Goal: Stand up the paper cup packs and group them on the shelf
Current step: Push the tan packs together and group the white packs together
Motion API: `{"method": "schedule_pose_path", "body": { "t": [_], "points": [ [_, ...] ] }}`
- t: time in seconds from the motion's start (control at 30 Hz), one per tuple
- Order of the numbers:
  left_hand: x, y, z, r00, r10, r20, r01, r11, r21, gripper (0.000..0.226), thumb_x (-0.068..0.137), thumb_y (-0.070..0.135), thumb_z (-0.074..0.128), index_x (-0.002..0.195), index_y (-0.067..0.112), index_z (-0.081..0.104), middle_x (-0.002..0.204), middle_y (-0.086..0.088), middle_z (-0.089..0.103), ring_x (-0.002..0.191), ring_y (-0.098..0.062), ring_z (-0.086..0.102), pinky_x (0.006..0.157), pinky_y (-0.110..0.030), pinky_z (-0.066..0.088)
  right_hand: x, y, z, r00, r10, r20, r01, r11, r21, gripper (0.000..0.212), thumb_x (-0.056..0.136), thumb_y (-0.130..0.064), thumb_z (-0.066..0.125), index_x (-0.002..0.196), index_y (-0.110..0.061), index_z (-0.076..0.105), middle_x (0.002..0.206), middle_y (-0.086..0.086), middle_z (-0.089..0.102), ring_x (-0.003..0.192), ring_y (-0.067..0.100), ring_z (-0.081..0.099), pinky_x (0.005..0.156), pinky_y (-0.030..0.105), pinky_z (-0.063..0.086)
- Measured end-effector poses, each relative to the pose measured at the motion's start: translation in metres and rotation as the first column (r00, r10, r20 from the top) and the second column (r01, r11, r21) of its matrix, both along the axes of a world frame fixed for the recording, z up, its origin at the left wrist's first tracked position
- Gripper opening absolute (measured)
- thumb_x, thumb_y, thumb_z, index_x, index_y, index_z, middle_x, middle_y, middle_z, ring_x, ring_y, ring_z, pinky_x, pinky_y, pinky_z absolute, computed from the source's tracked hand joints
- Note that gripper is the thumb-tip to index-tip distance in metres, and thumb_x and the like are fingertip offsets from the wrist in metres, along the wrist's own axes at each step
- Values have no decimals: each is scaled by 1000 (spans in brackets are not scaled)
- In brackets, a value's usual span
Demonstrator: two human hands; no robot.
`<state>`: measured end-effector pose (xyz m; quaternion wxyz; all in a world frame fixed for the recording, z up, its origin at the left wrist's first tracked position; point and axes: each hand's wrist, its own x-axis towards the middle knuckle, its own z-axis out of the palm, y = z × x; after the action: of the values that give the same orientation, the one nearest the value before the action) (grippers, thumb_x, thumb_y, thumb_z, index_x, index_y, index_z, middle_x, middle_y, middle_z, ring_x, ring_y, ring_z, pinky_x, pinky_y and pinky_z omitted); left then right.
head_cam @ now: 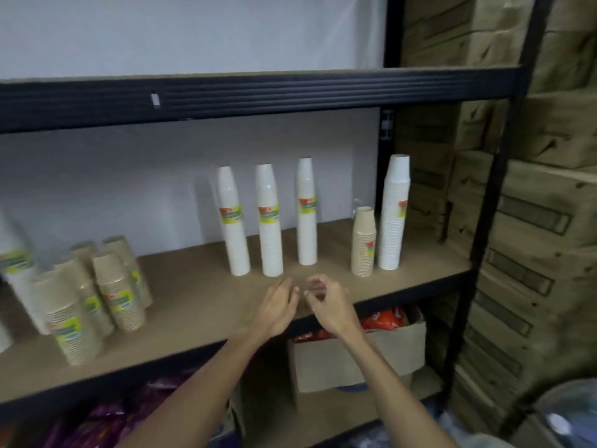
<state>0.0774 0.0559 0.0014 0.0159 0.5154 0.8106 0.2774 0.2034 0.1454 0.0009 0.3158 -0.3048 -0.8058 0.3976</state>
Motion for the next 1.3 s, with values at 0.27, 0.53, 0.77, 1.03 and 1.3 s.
{"method": "schedule_pose_path", "body": {
  "t": [0.27, 0.53, 0.77, 1.03, 1.3],
  "points": [
    [5, 29, -16, 1000, -18, -17, 18, 1000, -15, 36, 102, 38, 32, 125, 17, 50, 122, -6, 60, 110, -28, 58, 97, -42, 45, 18, 53, 0, 870, -453, -197, 447, 891, -76, 58, 85, -10, 72, 135, -11, 44, 130, 11, 50, 120, 27, 52, 96, 33, 46],
    [-10, 13, -20, 998, -29, -59, 26, 999, -45, 35, 96, 45, 32, 119, 25, 49, 116, 0, 64, 104, -24, 61, 92, -43, 49, -6, 92, 0, 856, -502, -119, 487, 863, -137, 74, 82, -14, 75, 142, -12, 32, 134, 13, 52, 120, 33, 55, 97, 49, 51],
    [-37, -39, -25, 978, -26, -207, 19, 999, -36, 43, 102, 40, 32, 139, 23, 45, 141, 6, 49, 123, -17, 50, 107, -35, 37, -14, 58, 5, 893, -442, -80, 438, 897, -68, 52, 78, -27, 81, 115, -16, 46, 114, 10, 62, 107, 31, 61, 85, 47, 54],
    [-52, -128, -11, 917, 138, -373, -84, 984, 157, 24, 98, 28, 42, 108, 19, 62, 108, 6, 60, 99, -15, 56, 85, -36, 45, -61, -52, 3, 987, -100, -123, 99, 995, -11, 55, 69, -42, 83, 110, -30, 49, 108, -3, 69, 101, 21, 66, 86, 43, 56],
    [-78, -239, -11, 845, 258, -469, -95, 934, 343, 15, 95, 17, 50, 86, 11, 60, 86, 0, 55, 78, -19, 53, 68, -39, 47, -113, -140, 2, 988, 93, -122, -97, 995, -24, 53, 68, -44, 82, 108, -28, 52, 104, -4, 70, 97, 20, 67, 81, 38, 55]
  ]
}}
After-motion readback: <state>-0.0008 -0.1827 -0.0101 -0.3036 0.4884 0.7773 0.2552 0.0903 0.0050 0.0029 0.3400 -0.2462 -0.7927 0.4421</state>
